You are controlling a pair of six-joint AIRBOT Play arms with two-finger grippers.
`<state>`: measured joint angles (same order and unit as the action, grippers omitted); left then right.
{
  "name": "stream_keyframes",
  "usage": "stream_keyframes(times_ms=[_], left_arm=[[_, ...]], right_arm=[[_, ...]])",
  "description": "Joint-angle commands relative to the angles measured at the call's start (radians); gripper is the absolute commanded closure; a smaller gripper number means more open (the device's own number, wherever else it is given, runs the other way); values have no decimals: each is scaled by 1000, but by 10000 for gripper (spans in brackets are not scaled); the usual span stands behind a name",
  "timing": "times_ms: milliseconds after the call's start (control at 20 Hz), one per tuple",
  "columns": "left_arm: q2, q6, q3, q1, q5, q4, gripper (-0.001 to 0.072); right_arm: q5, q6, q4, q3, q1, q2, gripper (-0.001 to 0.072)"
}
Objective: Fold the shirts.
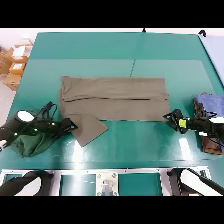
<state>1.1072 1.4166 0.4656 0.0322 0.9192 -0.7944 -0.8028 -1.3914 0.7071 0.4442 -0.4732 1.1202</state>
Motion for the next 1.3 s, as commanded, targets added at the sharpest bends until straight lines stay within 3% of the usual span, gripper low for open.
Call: stream_keyframes(times_ms=[0,50,100,150,200,250,400,700,1000,1250], left_arm=[[50,-35,-30,-58,-184,144,161],[75,-73,-30,-69,-186,211,320],[84,-125,-29,-69,-174,261,540],[80,-150,-26,-68,-166,283,671],[74,-153,-11,-68,-145,274,677],[66,-153,9,-59,-106,250,677],[13,-114,56,-10,73,132,678],[-238,85,58,14,301,-161,678],[-243,74,89,14,340,-46,679],[-184,67,293,14,274,-49,679]], right_arm=[[143,12,-94,-18,53,30,281],[146,12,-111,-18,64,40,283],[149,12,-130,-18,74,50,288],[150,12,-142,-18,80,52,371],[148,13,-143,-16,80,52,589],[134,16,-142,-13,79,52,694],[16,46,-92,10,10,39,695],[-219,7,92,45,-195,-48,695],[-367,8,116,106,-174,-51,695],[-296,-76,114,311,-22,-36,695]])
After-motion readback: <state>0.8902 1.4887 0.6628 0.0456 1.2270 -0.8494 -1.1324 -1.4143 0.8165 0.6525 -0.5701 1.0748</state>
